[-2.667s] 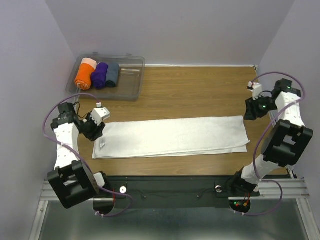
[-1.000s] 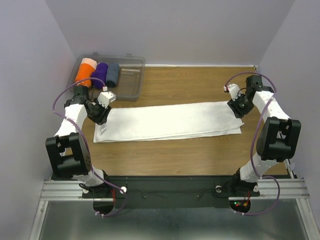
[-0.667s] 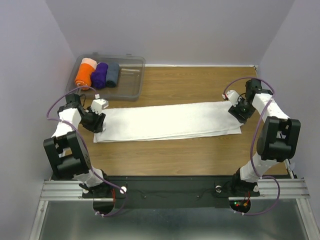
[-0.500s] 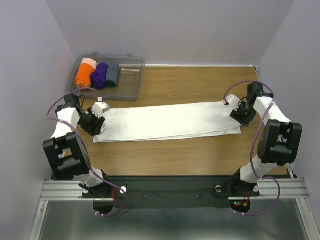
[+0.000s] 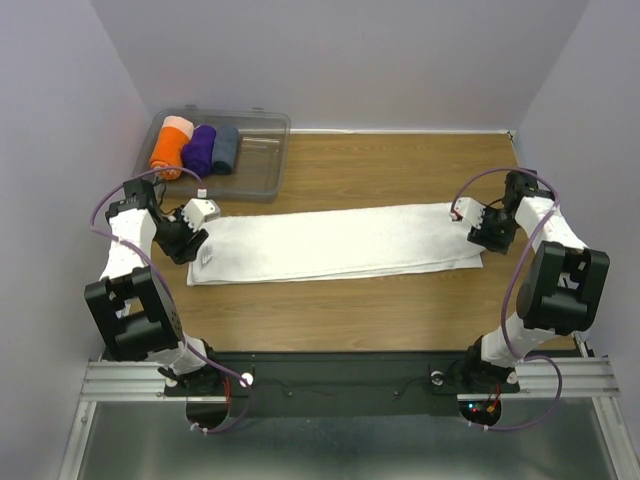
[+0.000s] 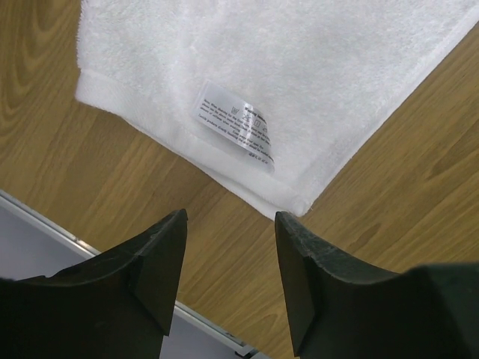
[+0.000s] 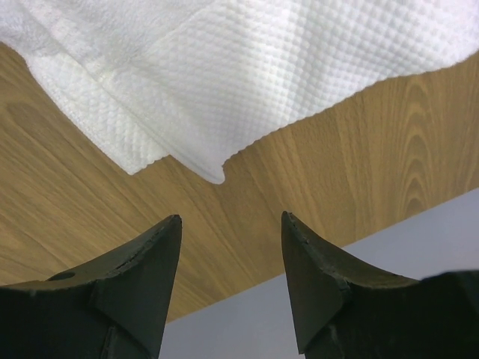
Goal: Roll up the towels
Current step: Fold the towel
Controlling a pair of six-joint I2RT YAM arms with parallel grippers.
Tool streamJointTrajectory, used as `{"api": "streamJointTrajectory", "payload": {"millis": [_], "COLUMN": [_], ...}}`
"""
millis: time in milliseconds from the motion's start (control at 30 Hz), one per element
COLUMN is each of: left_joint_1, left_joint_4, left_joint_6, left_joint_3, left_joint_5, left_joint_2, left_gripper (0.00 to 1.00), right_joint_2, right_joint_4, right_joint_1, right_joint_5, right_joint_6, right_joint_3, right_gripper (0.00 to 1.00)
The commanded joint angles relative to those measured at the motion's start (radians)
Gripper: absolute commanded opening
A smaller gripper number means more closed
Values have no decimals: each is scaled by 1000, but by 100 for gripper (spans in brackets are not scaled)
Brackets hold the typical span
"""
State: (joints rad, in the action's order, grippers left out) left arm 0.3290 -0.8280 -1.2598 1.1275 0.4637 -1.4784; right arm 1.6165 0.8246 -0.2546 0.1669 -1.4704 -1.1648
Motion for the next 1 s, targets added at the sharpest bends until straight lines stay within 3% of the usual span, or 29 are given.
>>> {"api": "streamJointTrajectory", "payload": {"millis": [0,433,500,633,800,833,967], "left_joint_1": [-1,2,2,12,12,12,12], "left_joint_4": [-43,-43,-51,-53,-45,-40,-48], "left_joint_6": [-21,-62,-98,-242,-454,-463,-521], "left_joint_3": [31,-6,-17,-72,-147,-149,-146], "left_joint_5": [41,24,20,12,-31,-45,-95], "left_joint_2": [-14,12,26,78,132,124,93], "left_gripper": [62,65,70,70,62,61,58], "right_joint_2": [-4,68,68,74,74,71,65], "right_joint_4": [-16,-73,-108,-148,-151,-151,-147], "right_joint_1": [-2,35,40,44,48,48,48], "right_joint_5": [42,36,26,5,-3,-3,-3], "right_joint_6": [-77,-76,-88,-97,-51,-47,-15], "right_joint_3": [25,53,69,96,76,71,42], "right_gripper": [61,60,58,45,4,0,1]}}
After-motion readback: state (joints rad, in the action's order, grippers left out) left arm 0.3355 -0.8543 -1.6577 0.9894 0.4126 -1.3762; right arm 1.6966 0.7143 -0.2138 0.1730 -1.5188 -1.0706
